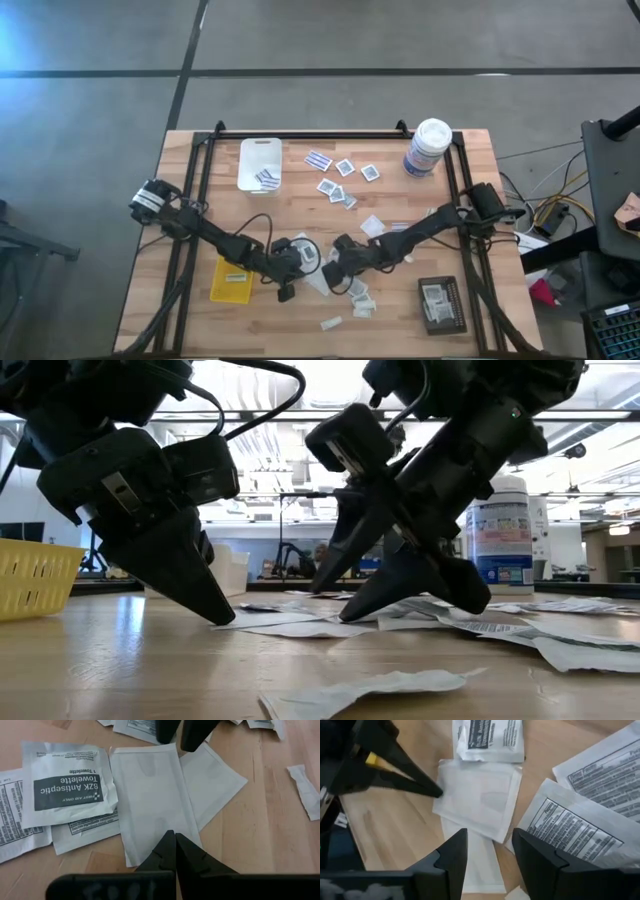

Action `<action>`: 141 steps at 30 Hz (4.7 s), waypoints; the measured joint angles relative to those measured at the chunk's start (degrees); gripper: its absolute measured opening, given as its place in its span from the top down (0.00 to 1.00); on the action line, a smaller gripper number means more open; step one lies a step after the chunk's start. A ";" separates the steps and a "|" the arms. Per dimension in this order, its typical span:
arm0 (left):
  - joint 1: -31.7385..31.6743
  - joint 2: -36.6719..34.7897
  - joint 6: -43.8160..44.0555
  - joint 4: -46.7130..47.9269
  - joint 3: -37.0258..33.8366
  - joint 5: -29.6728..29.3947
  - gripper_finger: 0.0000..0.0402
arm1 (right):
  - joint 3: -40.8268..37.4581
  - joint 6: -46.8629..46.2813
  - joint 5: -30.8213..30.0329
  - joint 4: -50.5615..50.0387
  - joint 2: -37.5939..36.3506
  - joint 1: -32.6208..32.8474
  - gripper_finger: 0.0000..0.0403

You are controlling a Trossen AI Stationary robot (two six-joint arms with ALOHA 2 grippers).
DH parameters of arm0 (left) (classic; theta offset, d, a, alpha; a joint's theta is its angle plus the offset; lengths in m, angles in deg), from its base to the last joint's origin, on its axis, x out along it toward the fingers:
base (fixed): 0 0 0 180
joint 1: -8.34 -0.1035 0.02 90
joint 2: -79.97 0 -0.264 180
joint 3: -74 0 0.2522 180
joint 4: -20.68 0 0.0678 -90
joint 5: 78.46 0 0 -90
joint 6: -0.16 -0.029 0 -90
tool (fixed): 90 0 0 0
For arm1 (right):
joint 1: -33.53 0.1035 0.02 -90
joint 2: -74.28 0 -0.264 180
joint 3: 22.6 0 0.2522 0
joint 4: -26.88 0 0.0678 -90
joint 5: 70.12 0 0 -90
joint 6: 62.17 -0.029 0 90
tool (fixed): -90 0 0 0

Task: Pick & Place First Aid Supplies
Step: Put the blue bandage into the white bin

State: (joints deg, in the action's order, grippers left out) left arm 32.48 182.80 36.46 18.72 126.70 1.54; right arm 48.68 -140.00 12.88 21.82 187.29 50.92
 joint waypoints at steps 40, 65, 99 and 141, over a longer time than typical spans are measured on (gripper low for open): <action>-0.02 0.04 6.48 -3.29 -3.60 1.71 1.00 | 11.87 0.33 4.31 -12.93 7.37 -1.45 0.69; 0.17 0.04 4.61 -7.04 -3.62 2.82 1.00 | 11.76 0.40 2.43 -15.38 7.50 -2.01 0.98; -0.16 -6.78 -5.68 -5.81 -3.69 1.22 0.78 | 12.13 10.99 3.84 -16.44 4.20 -1.69 0.98; -1.57 -17.88 -2.60 5.10 -3.63 7.47 0.73 | 15.45 24.79 0.94 -15.81 1.49 1.76 0.98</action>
State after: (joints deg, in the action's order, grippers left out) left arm 30.91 164.92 33.85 23.83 123.07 9.01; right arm 64.13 -115.21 13.82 6.01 188.78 52.68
